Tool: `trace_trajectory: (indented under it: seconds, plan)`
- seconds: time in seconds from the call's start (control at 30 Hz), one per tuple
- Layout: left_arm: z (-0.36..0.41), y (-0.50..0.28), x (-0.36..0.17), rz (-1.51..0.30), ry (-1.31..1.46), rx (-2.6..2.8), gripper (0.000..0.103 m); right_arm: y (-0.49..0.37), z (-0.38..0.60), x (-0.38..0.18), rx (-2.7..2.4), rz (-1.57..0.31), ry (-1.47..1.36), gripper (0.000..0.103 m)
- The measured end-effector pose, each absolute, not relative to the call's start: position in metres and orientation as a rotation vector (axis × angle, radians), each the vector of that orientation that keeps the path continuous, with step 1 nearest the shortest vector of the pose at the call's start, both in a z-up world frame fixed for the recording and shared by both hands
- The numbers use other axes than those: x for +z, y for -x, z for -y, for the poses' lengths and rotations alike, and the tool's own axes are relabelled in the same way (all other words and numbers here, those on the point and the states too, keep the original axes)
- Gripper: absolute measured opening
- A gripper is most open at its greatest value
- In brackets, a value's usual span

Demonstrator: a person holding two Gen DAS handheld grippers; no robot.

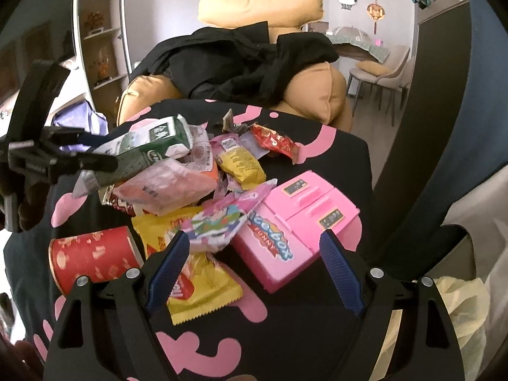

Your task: Collect trash

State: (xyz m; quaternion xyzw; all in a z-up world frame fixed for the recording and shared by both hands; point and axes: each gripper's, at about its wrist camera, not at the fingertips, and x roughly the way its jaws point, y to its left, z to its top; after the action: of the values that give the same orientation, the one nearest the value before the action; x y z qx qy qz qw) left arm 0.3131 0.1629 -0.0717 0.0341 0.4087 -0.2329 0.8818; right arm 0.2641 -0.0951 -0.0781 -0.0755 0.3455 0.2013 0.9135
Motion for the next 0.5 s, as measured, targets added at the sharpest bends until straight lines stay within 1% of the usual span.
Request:
trace_trajectory:
  seconds: [0.1, 0.13, 0.17, 0.2, 0.27, 0.33, 0.5]
  plan:
    - [-0.153, -0.324, -0.072, -0.858, -0.118, -0.450, 0.080, -0.260, 0.096, -0.080, 0.415, -0.725, 0.139, 0.080]
    - [-0.149, -0.331, -0.074, -0.872, -0.129, -0.432, 0.078, -0.260, 0.096, -0.081, 0.417, -0.728, 0.135, 0.080]
    - [-0.147, -0.337, -0.077, -0.892, -0.127, -0.422, 0.072, -0.258, 0.095, -0.081, 0.417, -0.733, 0.133, 0.080]
    - [-0.147, -0.340, -0.079, -0.905, -0.122, -0.417, 0.068, -0.256, 0.094, -0.081, 0.414, -0.733, 0.138, 0.080]
    - [-0.148, -0.344, -0.080, -0.923, -0.088, -0.410, 0.053, -0.250, 0.093, -0.080, 0.394, -0.718, 0.161, 0.080]
    - [-0.151, -0.337, -0.073, -0.902, -0.053, -0.383, 0.048, -0.247, 0.093, -0.078, 0.382, -0.706, 0.168, 0.080]
    - [-0.168, -0.292, -0.058, -0.822, 0.053, -0.285, 0.047, -0.260, 0.089, -0.074, 0.366, -0.711, 0.136, 0.080]
